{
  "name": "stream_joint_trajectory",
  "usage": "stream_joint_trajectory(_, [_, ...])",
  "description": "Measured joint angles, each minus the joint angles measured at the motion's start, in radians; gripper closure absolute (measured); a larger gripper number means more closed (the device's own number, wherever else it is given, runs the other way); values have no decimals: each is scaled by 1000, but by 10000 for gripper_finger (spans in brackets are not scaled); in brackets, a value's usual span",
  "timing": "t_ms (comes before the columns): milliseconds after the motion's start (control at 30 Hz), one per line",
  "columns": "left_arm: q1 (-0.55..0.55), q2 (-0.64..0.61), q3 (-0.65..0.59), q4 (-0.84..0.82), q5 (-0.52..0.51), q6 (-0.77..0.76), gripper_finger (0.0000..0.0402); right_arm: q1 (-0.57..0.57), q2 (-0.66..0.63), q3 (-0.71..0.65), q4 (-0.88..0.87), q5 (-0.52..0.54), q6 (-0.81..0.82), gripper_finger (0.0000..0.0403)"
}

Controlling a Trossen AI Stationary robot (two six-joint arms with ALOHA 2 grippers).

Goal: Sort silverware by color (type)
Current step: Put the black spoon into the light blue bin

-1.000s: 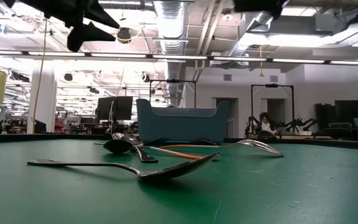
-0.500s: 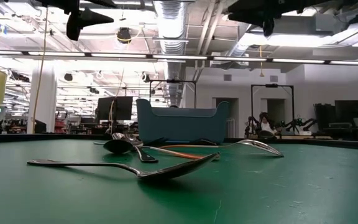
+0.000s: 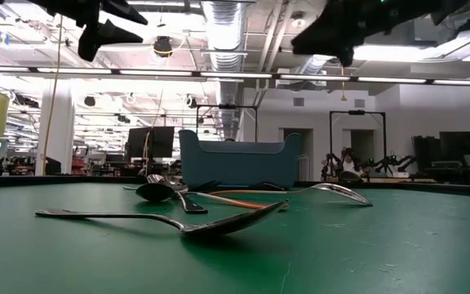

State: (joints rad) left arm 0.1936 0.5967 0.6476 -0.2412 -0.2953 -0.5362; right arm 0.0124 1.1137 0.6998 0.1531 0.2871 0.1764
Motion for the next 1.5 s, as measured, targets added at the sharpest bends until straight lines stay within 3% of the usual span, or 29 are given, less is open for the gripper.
stream_joint_trajectory(433, [0,1,0,-9,-25,19,232,-2,268,0,27,-26,51,275])
stream_joint_trajectory(667, [0,6,0,-8,-33,19,232,1,429,11,197,-93,61,242])
stream_joint_trajectory(800, [0,6,0,-10,-34,19,232,1,523,81,204,-106,48,219])
stream_joint_trajectory(967, [0,6,0,-15,-33,19,232,4,646,215,206,-105,-92,208])
stream_joint_trajectory(1100, [0,6,0,-18,-32,18,232,7,741,353,141,-115,-140,207])
stream_joint_trajectory(1267, [-1,5,0,-26,-25,16,232,15,812,499,-27,-262,-195,207])
stream_joint_trajectory(1367, [-1,7,0,-38,-26,16,232,53,825,528,-107,-308,-257,210])
stream_joint_trajectory(1500, [-1,11,0,-37,-28,8,232,100,826,525,-124,-284,-248,216])
